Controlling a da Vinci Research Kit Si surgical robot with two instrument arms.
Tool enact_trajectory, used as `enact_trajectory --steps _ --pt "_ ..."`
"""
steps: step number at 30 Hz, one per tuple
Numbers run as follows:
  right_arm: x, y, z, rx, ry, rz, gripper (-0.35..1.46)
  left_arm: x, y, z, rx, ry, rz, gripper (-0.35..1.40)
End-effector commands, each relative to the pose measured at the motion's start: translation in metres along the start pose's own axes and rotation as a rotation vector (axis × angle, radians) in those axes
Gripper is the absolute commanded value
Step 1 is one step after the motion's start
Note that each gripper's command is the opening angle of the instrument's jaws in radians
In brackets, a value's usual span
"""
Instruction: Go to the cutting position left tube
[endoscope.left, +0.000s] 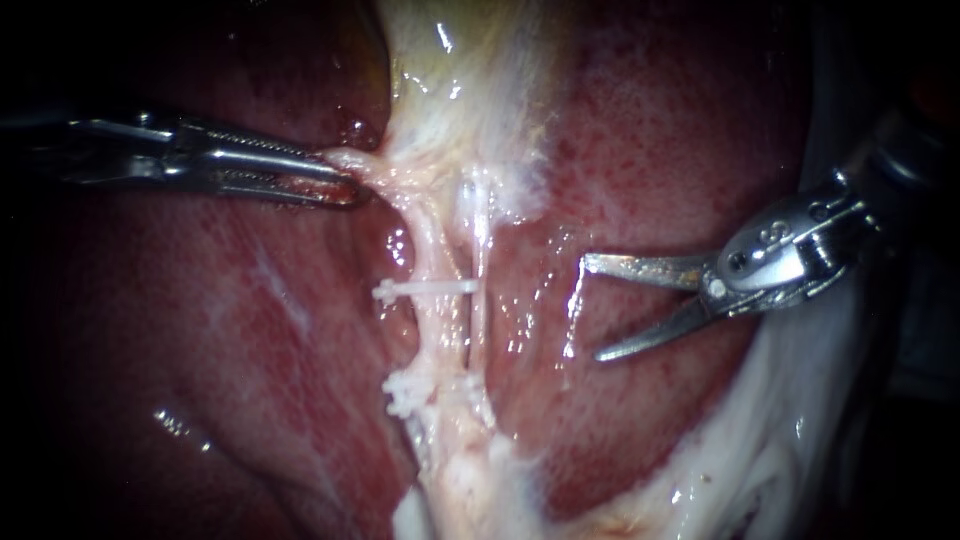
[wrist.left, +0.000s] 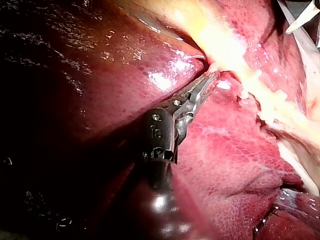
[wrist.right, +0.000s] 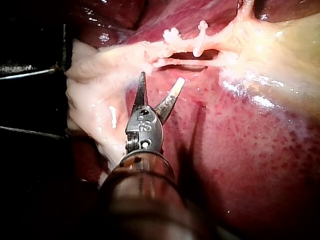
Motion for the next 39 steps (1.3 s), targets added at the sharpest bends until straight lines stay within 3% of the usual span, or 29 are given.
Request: enact_trajectory --steps 1,7,14,17,23,27,33,39 --pt "0.0000 0.0000 0.0000 0.000 0.000 0.000 1.41 0.0001 0.0001 -0.0001 -0.001 0.000 0.000 -0.35" --pt "0.0001 0.0000 0.0000 0.000 0.000 0.000 1.41 0.0011 0.0006 -0.0024 -0.011 -0.006 -0.007 -0.35" --pt "0.0001 -0.0001 0.0000 0.006 0.002 0.000 1.41 0.0043 0.0013 -0.0081 0.018 0.044 -0.012 -0.35" --pt "0.0001 0.0000 0.0001 0.008 0.002 0.000 1.41 0.0050 0.0018 -0.0092 0.020 0.054 -0.007 -0.35" --pt "0.0006 -0.0002 0.0006 0.031 0.009 -0.006 1.41 0.0046 0.0020 -0.0085 0.027 0.056 -0.005 -0.35" --pt "0.0012 -0.0009 0.0020 0.074 0.019 0.024 1.41 0.0043 0.0019 -0.0082 0.029 0.056 -0.004 -0.35" --pt "0.0019 -0.0022 0.0063 0.131 0.023 0.093 1.41 0.0043 0.0019 -0.0081 0.029 0.056 -0.004 -0.35" --pt "0.0015 -0.0023 0.0106 0.179 0.017 0.170 1.43 0.0043 0.0019 -0.0081 0.029 0.057 -0.004 -0.35"
